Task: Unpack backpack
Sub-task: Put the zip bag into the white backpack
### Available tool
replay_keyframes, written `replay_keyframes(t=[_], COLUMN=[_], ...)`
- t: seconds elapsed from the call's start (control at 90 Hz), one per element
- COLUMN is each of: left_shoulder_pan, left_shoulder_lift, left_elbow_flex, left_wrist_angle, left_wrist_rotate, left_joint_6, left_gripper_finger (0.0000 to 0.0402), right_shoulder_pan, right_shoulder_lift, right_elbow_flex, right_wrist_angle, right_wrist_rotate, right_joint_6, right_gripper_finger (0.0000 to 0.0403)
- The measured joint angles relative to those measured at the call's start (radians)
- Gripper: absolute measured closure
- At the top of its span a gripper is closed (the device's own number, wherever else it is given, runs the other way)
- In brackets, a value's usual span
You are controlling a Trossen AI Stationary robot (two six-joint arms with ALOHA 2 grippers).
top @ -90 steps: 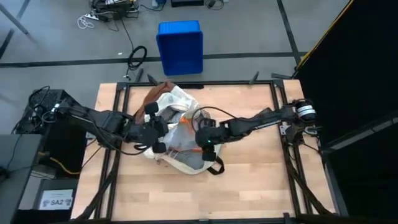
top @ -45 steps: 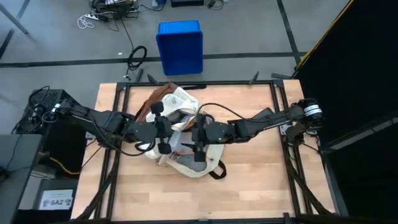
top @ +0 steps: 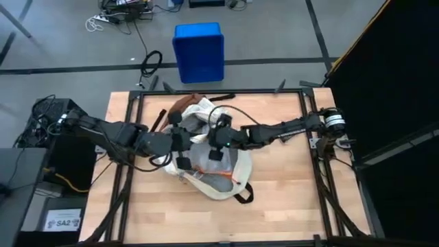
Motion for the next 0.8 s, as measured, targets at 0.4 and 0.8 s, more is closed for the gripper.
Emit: replay_keyframes(t=[0.4, 0.8], left_shoulder_pan=[-0.022, -0.019], left_shoulder_lift=[-0.023, -0.033], left_elbow_flex=[-0.010, -0.037], left_wrist_angle=[-0.070, -0.106], left_wrist_rotate=[0.040, -0.036], left_joint_6=[-0.063, -0.077], left_gripper_finger=[0.0402, 0.0402], right_shoulder_pan=[-0.024, 0.114], right_shoulder_lift=[0.001, -0.033], right_elbow_flex=[-0.003, -0.003], right_wrist_angle=[-0.083, 0.051], right_wrist_rotate=[-0.014, -0.120], right_joint_6=[0.057, 0.004], right_gripper_finger=[0.0368, 0.0357])
